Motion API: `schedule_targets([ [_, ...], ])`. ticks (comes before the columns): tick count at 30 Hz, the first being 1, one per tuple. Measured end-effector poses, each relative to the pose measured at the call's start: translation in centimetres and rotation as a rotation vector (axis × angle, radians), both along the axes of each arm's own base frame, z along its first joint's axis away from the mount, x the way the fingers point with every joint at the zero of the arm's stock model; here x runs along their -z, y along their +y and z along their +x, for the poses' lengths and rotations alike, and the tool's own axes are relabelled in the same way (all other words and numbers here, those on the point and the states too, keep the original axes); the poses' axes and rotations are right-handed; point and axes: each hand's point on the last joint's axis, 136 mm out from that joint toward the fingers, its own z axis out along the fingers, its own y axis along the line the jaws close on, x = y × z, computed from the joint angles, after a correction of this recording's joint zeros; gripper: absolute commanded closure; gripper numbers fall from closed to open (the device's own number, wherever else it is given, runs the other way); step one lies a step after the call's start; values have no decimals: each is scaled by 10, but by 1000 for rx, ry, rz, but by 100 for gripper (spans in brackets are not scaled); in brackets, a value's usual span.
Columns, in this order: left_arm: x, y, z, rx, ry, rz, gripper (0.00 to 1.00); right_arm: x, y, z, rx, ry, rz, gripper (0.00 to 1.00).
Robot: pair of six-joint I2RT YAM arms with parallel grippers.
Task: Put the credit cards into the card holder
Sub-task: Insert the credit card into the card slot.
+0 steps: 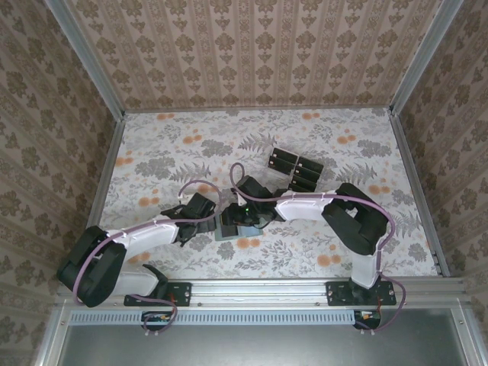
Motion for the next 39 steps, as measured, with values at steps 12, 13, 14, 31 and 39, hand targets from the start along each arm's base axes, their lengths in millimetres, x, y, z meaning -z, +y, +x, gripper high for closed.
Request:
schedule_targets([
  [12,0,0,0,0,-1,-1,0,-4,-16,-6,16,-15,-21,57],
  [13,0,0,0,0,-2,-1,0,-2,-18,-7,16,-11,-26,57],
  [14,0,0,0,0,-2,-1,0,-1,-18,-7,16,-8,-29,57],
  [31,1,-1,1,1,-5,-8,0,17,-20,-9,15,19,-59,58],
  [39,1,-2,1,1,-8,-10,0,17,-18,-9,11,20,-59,58],
])
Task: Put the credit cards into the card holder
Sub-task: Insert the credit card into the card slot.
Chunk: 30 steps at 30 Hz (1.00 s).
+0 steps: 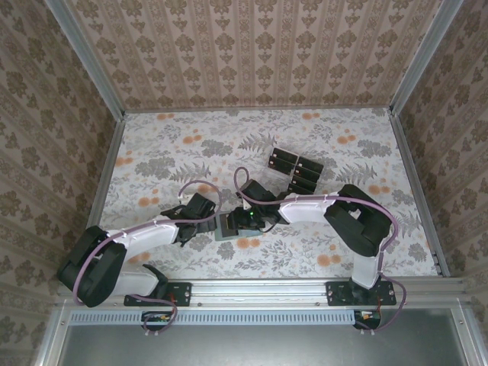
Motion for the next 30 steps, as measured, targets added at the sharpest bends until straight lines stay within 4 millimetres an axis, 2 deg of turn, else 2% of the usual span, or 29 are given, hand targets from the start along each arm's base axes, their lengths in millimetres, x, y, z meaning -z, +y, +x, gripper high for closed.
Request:
schedule_targets([
  [16,1,0,0,0,-2,-1,0,-4,22,-3,-37,-7,14,58],
  [30,-1,0,1,-1,3,5,0,-3,22,-4,-43,3,-1,51],
])
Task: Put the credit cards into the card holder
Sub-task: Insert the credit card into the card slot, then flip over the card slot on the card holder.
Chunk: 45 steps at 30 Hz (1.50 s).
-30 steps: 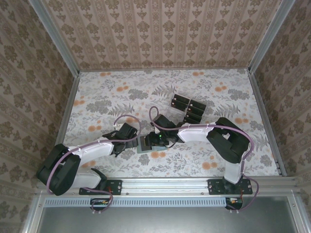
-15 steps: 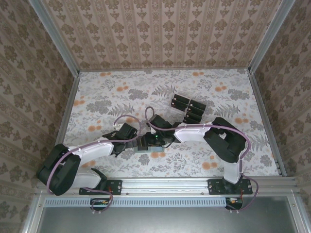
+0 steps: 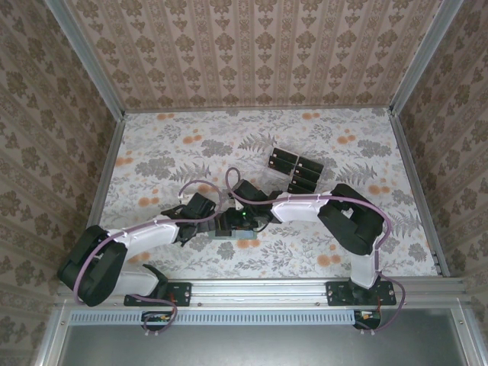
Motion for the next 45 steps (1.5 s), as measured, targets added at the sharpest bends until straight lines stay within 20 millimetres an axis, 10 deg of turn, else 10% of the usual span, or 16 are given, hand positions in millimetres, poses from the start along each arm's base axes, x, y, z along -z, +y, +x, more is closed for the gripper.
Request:
schedule_targets([
  [21,-47,20,4,-67,-82,-42,0,-51,-56,37,4,-201,-164,50],
  [45,-54,-14,-23,2,-99,-220,0,-27,-65,38,-146,-217,-330,52],
])
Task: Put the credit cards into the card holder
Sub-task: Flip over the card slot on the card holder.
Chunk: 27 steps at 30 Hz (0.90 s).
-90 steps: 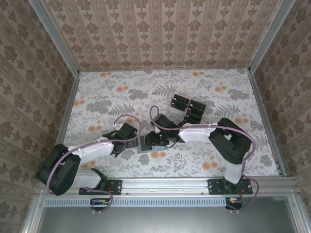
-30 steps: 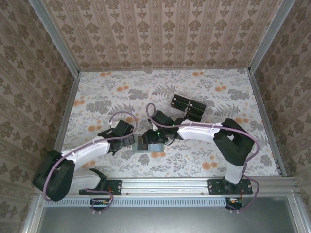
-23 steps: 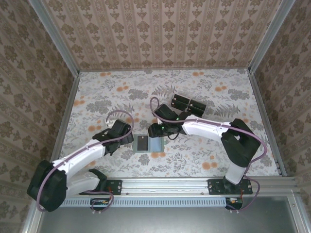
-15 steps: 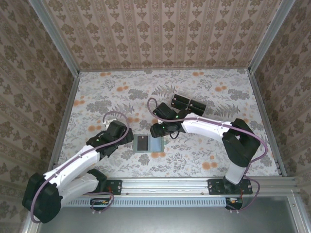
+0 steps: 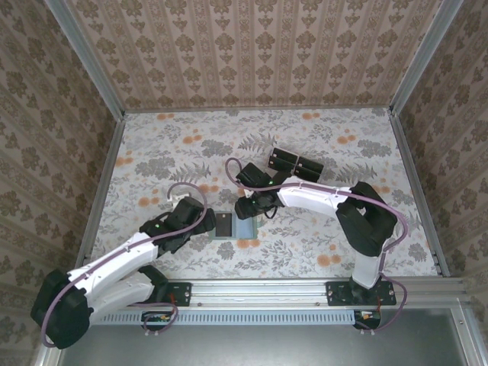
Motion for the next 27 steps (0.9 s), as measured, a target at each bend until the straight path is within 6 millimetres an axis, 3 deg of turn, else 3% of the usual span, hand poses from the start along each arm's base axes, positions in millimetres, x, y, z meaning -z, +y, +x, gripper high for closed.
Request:
schedule_targets([
  [14,7,0,-3,-9,11,9,0,9,7,-3,-30,20,-18,52],
  [24,6,-3,-2,-3,2,0,0,37,3,-7,-30,62,-64,52],
  [27,8,-3,-3,-1,5,4,0,37,5,-5,-27,59,-51,52],
])
